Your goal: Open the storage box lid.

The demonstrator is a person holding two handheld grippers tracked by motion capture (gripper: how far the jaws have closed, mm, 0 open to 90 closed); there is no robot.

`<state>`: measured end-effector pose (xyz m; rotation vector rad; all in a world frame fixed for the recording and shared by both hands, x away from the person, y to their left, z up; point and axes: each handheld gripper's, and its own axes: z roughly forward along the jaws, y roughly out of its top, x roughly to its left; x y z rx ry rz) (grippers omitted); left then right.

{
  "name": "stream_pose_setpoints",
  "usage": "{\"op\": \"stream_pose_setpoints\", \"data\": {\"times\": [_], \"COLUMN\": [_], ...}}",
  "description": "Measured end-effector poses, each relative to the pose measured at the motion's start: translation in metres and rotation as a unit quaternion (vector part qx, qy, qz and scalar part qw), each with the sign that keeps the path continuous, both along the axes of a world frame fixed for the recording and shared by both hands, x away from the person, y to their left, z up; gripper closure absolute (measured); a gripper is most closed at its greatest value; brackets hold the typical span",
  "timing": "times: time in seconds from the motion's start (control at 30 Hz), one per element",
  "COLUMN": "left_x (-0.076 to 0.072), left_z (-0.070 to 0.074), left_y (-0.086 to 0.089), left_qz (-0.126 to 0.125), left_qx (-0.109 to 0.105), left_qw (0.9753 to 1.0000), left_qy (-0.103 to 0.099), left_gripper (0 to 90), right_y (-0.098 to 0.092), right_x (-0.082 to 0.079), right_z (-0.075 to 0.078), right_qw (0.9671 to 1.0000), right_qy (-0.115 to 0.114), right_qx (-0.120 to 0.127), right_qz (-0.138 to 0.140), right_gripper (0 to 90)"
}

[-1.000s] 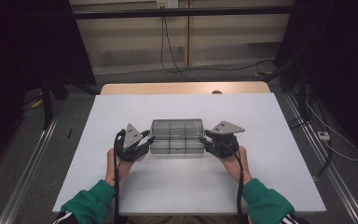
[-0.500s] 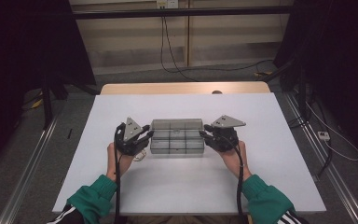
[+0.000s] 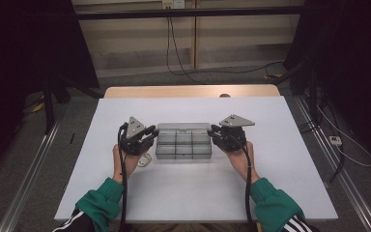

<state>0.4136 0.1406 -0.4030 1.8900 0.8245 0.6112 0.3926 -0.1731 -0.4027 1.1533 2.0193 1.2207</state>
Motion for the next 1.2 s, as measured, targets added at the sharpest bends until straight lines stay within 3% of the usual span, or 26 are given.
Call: {"op": "stream_pose_setpoints", "data": {"times": [0.2,0.57,0.73,0.83,1.1,1.2], "left_x": [0.008,0.019,0.026,0.031,0.045,0.048], "left_z": [-0.001,-0.004,-0.009,-0.010,-0.015,-0.017], "left_y": [0.002,0.007,0.008,0.007,0.007,0.007], "left_qz": [0.001,-0.007,-0.010,-0.010,-0.008,-0.011], "left_qx": [-0.028,-0.050,-0.050,-0.047,-0.069,-0.066], "left_qw": [0.9995,0.9987,0.9987,0.9988,0.9970,0.9969], "left_qy": [-0.012,-0.006,-0.002,0.004,0.035,0.042], "left_gripper": [78.5,81.6,81.4,81.5,81.1,80.7], "right_y": [-0.001,-0.002,-0.003,-0.003,-0.003,-0.003], "right_x": [0.006,0.017,0.022,0.025,0.031,0.033], "right_z": [0.004,0.000,0.000,0.000,-0.002,-0.003], "right_qw": [0.9999,0.9998,0.9998,0.9997,0.9995,0.9993], "right_qy": [0.000,-0.007,-0.002,0.006,0.010,0.014], "right_qx": [0.009,0.009,0.014,0.015,0.019,0.023], "right_qz": [-0.007,-0.015,-0.015,-0.016,-0.023,-0.024], "right_gripper": [76.3,78.7,79.0,79.2,80.0,80.4]}}
